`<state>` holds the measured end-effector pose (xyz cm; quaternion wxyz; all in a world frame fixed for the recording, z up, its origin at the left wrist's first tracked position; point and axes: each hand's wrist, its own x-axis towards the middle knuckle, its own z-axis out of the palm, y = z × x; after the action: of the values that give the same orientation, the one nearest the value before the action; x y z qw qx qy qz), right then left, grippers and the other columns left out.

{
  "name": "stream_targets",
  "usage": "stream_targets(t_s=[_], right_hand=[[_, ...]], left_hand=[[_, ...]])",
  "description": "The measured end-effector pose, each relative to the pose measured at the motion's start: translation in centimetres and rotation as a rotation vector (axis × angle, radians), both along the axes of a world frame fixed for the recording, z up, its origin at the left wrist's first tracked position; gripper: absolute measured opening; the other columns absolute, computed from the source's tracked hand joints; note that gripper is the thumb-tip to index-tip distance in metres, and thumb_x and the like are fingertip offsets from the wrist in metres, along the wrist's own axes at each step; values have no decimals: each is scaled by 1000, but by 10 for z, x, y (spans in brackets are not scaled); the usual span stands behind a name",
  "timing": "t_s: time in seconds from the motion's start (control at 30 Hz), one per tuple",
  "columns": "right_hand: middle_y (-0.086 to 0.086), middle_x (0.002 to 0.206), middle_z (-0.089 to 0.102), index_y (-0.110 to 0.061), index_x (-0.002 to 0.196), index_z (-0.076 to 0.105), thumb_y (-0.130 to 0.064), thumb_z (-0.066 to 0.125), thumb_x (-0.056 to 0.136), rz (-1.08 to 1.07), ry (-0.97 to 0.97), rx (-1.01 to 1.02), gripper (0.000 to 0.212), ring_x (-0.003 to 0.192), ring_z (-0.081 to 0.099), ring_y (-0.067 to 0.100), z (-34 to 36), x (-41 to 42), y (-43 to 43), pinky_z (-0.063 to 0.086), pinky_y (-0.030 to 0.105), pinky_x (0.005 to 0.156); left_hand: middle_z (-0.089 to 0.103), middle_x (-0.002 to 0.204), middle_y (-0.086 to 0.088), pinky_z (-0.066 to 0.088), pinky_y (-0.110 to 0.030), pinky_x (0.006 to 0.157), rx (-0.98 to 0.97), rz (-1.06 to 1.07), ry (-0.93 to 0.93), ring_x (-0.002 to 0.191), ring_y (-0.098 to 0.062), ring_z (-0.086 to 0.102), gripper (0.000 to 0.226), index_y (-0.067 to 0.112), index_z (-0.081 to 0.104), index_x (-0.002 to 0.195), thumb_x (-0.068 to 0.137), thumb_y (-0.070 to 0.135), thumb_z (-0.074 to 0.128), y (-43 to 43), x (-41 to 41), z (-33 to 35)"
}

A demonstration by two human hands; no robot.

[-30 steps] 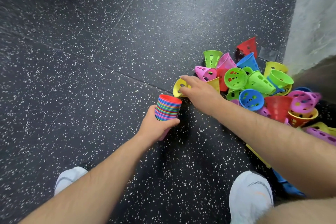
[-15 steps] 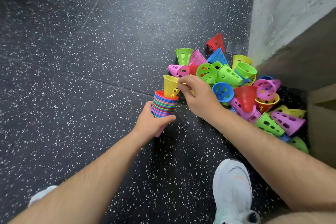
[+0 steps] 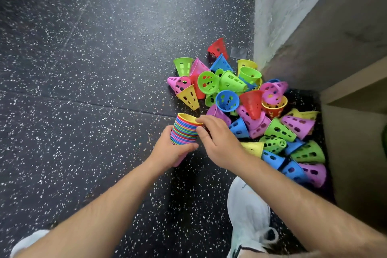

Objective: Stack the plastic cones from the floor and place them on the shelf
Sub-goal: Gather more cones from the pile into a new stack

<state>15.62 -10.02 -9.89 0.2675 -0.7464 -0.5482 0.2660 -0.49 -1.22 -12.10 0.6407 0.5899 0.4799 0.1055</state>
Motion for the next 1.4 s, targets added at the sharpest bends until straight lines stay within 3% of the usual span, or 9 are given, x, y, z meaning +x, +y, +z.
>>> stream_targets(t_s=[0.27,0.37,0.5,0.7,0.83,1.0,1.1,1.23,1.4], right_hand=[[5,139,53,-12,129,59,-9,56,93,87,-387,25,36,121,46,29,-14,38,-8,47,48,98],[8,141,54,-14,127,62,-6,64,87,145,-501,36,41,120,45,32,-18,47,-1,49,49,92],[13,136,58,-13,113,69,-1,78,62,206,-630,-19,53,118,44,36,-24,53,7,50,49,89],[18,123,63,-10,97,71,1,80,53,227,-733,-59,46,113,56,42,-23,55,11,50,48,86],[14,113,65,-9,93,68,2,76,61,226,-715,76,35,104,57,39,-27,59,9,49,45,79],[2,98,65,-14,97,65,-8,73,85,69,-569,256,16,91,54,31,-23,65,2,47,41,75],[4,92,67,-11,98,66,-12,63,95,-80,-448,344,5,86,56,31,-8,65,2,47,42,72],[3,93,67,-13,99,66,-20,58,98,-260,-427,369,11,83,56,29,6,61,7,42,39,70],[2,96,66,-12,102,65,-19,57,98,-157,-273,359,11,89,57,25,11,50,3,45,39,77]], left_hand=[[64,82,-2,44,-16,47,-26,11,8,50,-1,58,63,10,49,121,75,15,92,-20,5,-5],[63,78,-3,43,-24,44,-44,21,19,47,-8,55,63,13,49,121,76,19,92,-25,2,-6],[64,78,-5,41,-29,44,-62,58,23,48,-11,53,60,20,50,116,75,23,93,-31,-4,-5],[61,63,1,38,-33,45,-87,66,10,45,-23,46,59,12,47,119,79,17,90,-38,-9,0],[65,73,3,47,-29,50,-40,86,54,61,-22,55,57,11,50,120,79,17,90,-43,-7,8],[62,69,5,44,-20,46,-37,74,38,69,-25,51,52,9,50,118,81,13,87,-45,1,13],[64,77,-2,45,-26,48,-36,56,33,60,-20,56,53,15,50,114,78,18,90,-45,3,12],[65,82,-1,44,-22,47,-37,31,48,52,-3,57,56,19,51,116,76,22,91,-46,4,10],[65,81,-3,45,-22,48,-36,18,33,52,-5,56,56,17,51,116,77,21,91,-46,8,9]])
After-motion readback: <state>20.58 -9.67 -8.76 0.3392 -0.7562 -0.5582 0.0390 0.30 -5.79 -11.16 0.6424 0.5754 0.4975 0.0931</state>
